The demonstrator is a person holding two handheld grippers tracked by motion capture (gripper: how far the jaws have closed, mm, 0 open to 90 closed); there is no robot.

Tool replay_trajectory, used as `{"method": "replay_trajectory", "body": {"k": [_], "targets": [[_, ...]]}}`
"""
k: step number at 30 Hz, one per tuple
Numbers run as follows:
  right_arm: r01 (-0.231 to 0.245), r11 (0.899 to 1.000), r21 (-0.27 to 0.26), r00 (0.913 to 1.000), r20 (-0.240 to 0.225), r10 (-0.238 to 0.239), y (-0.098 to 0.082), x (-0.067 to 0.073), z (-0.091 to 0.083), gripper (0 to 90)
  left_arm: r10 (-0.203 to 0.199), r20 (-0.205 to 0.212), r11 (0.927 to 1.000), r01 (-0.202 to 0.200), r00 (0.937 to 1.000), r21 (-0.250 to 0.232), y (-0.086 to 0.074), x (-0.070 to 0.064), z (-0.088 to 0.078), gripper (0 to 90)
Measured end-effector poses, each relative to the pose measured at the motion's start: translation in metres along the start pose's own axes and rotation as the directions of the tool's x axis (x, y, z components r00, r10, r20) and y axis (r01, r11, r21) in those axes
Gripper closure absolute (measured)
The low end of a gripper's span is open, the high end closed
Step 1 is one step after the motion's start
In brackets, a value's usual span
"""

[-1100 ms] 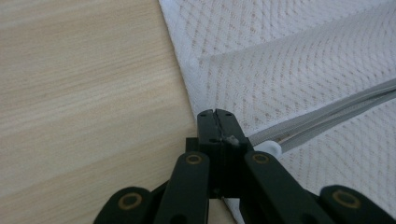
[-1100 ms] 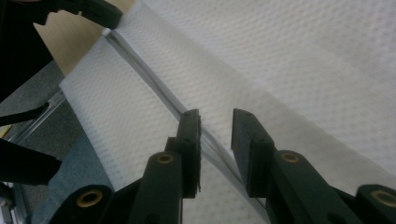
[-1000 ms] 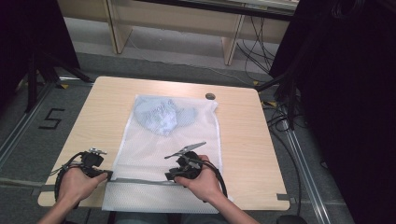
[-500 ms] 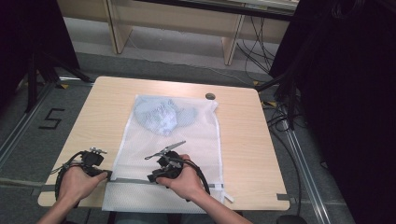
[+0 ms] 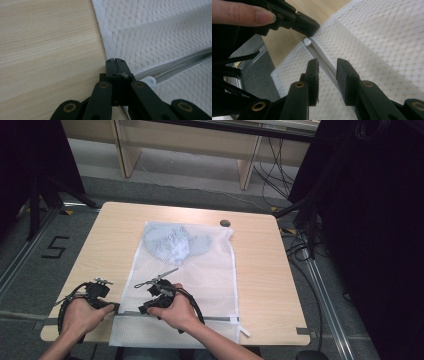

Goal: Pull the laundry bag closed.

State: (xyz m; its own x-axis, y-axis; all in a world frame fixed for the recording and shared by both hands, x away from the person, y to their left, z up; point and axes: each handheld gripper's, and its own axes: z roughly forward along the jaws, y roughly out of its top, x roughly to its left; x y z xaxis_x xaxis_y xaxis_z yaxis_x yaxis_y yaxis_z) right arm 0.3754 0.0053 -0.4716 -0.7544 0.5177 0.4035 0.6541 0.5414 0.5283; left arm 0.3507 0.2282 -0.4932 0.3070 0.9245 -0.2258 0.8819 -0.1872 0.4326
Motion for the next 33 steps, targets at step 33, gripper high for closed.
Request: {"method": "replay_trajectory", "body": {"k": [33], "targets": [[-0.070, 0.997, 0.037, 0.9953, -0.065, 0.072, 0.024, 0.011, 0.041, 77.5, -0.021, 0.006, 0.9994, 0.021, 0.9998, -0.028, 0.000, 0.000, 0.002, 90.0]]}}
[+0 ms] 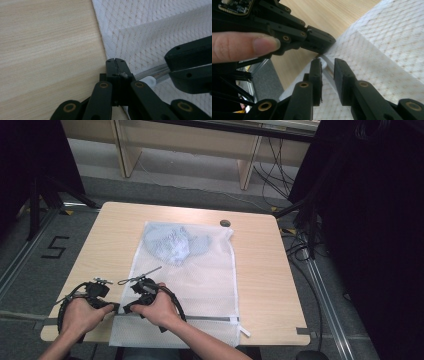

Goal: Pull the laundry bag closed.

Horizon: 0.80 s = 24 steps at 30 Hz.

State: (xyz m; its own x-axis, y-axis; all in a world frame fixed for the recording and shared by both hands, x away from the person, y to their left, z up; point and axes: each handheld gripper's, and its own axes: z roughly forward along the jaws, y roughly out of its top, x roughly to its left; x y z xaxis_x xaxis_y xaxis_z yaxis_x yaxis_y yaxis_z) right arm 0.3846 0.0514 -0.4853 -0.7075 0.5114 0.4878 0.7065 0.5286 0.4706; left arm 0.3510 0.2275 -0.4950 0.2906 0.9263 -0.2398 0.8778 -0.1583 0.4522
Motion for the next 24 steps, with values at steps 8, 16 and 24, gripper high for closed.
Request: {"method": "replay_trajectory", "body": {"k": [8, 16, 24], "targets": [[-0.038, 0.999, 0.005, 0.9980, -0.051, 0.038, 0.003, 0.001, 0.009, 77.7, 0.044, 0.000, 0.9984, -0.044, 0.9990, 0.036, 0.000, 0.003, -0.002, 90.0], [-0.043, 0.998, 0.038, 0.9985, -0.033, 0.044, 0.004, 0.002, 0.015, 77.7, 0.027, 0.003, 0.9994, -0.027, 0.9996, 0.020, 0.000, 0.002, -0.001, 90.0], [-0.048, 0.998, 0.043, 0.9981, -0.037, 0.049, 0.006, 0.002, 0.018, 77.7, 0.030, 0.008, 0.9988, -0.030, 0.9995, 0.038, 0.001, 0.003, -0.002, 90.0]]}}
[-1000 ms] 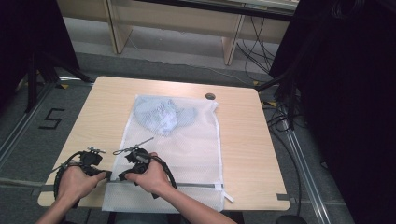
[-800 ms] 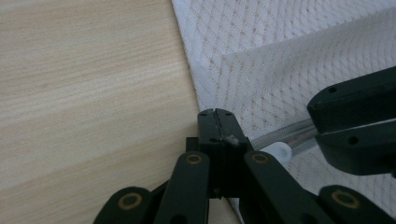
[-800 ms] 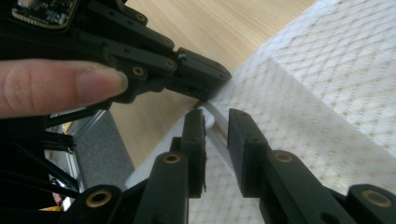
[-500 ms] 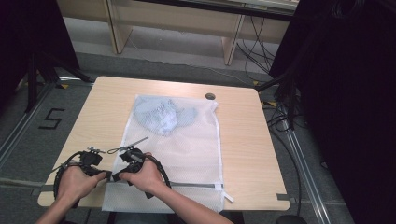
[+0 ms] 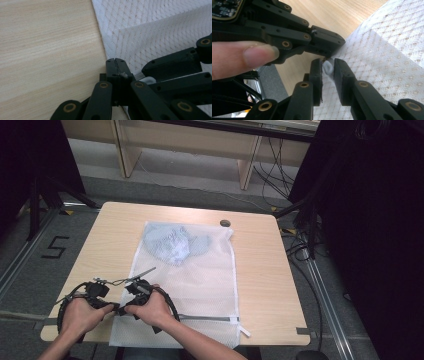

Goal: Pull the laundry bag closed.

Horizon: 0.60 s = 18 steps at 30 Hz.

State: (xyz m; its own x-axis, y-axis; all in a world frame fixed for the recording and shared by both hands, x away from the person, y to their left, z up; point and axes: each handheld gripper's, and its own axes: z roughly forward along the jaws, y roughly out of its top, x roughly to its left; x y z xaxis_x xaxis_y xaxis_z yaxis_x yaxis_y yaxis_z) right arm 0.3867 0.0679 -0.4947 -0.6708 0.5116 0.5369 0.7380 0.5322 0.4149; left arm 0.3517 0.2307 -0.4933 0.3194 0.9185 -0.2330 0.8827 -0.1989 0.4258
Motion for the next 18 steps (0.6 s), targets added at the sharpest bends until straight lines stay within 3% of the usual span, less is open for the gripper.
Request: {"method": "replay_trajectory", "body": {"k": [5, 6, 8, 10, 18], "targets": [[-0.004, 1.000, 0.000, 1.0000, 0.003, 0.004, 0.0004, -0.0012, 0.0012, 77.5, 0.000, -0.001, 1.0000, 0.000, 1.0000, -0.001, 0.0000, 0.0000, -0.0001, 90.0], [-0.011, 1.000, 0.002, 0.9999, -0.002, 0.011, 0.0004, -0.0012, 0.0015, 77.4, -0.003, -0.004, 0.9998, 0.003, 1.0000, -0.021, -0.0008, -0.0004, 0.0011, 90.0], [-0.012, 1.000, 0.003, 0.9999, -0.002, 0.012, 0.0004, -0.0011, 0.0014, 77.1, -0.001, -0.001, 1.0000, 0.001, 1.0000, 0.000, 0.0001, -0.0001, 0.0000, 90.0], [-0.008, 1.000, 0.005, 1.0000, 0.000, 0.008, 0.0007, -0.0015, 0.0016, 76.9, -0.009, -0.007, 0.9997, 0.008, 0.9999, -0.021, -0.0006, -0.0012, 0.0012, 90.0], [-0.005, 1.000, 0.008, 1.0000, 0.005, 0.005, 0.0006, -0.0025, 0.0024, 80.7, -0.001, -0.003, 0.9999, 0.001, 1.0000, -0.016, -0.0005, -0.0002, 0.0009, 90.0]]}}
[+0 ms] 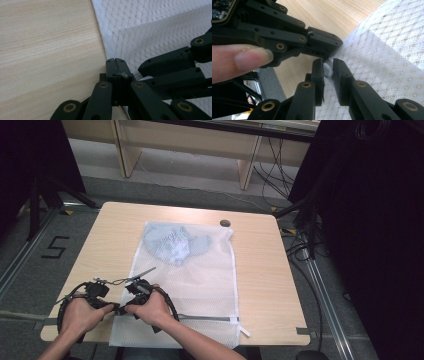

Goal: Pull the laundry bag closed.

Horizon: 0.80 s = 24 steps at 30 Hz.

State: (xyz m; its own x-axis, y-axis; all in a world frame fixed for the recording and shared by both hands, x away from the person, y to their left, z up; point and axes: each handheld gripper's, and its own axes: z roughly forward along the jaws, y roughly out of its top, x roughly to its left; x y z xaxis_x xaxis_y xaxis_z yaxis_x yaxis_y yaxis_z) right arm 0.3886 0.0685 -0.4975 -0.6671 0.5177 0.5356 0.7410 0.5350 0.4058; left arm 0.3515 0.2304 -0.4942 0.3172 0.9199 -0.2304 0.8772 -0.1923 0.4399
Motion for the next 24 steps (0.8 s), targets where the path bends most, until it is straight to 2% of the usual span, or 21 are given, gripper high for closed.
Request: {"method": "replay_trajectory", "body": {"k": [4, 5, 7, 9, 14, 17, 24], "targets": [[0.004, 1.000, -0.007, 1.0000, 0.003, -0.004, 0.0002, 0.0008, 0.0008, 82.0, 0.003, 0.000, 1.0000, -0.003, 1.0000, 0.002, -0.0001, 0.0003, -0.0002, 90.0], [-0.020, 1.000, 0.012, 0.9998, 0.009, 0.020, 0.0003, 0.0023, 0.0003, 81.7, 0.004, 0.000, 1.0000, -0.004, 1.0000, 0.001, -0.0001, 0.0004, -0.0002, 90.0], [-0.022, 1.000, 0.010, 0.9997, 0.009, 0.022, 0.0004, 0.0020, 0.0005, 81.1, 0.000, 0.000, 1.0000, 0.000, 1.0000, -0.001, -0.0001, 0.0000, 0.0001, 90.0], [0.001, 1.000, -0.003, 1.0000, -0.001, -0.001, 0.0007, 0.0010, 0.0012, 80.4, -0.001, 0.000, 1.0000, 0.001, 1.0000, -0.002, -0.0002, -0.0001, 0.0001, 90.0], [-0.004, 1.000, 0.002, 1.0000, 0.007, 0.004, 0.0013, 0.0019, 0.0014, 80.7, 0.000, 0.001, 1.0000, 0.000, 1.0000, -0.001, -0.0001, 0.0000, 0.0001, 90.0], [0.016, 1.000, 0.005, 0.9999, 0.003, -0.017, 0.0013, 0.0011, 0.0024, 82.7, 0.004, 0.000, 1.0000, -0.004, 1.0000, 0.003, 0.0000, 0.0004, -0.0002, 90.0], [0.026, 1.000, 0.015, 0.9997, 0.002, -0.026, 0.0016, 0.0044, 0.0023, 86.4, 0.004, -0.001, 1.0000, -0.004, 1.0000, 0.003, 0.0000, 0.0003, -0.0003, 90.0]]}}
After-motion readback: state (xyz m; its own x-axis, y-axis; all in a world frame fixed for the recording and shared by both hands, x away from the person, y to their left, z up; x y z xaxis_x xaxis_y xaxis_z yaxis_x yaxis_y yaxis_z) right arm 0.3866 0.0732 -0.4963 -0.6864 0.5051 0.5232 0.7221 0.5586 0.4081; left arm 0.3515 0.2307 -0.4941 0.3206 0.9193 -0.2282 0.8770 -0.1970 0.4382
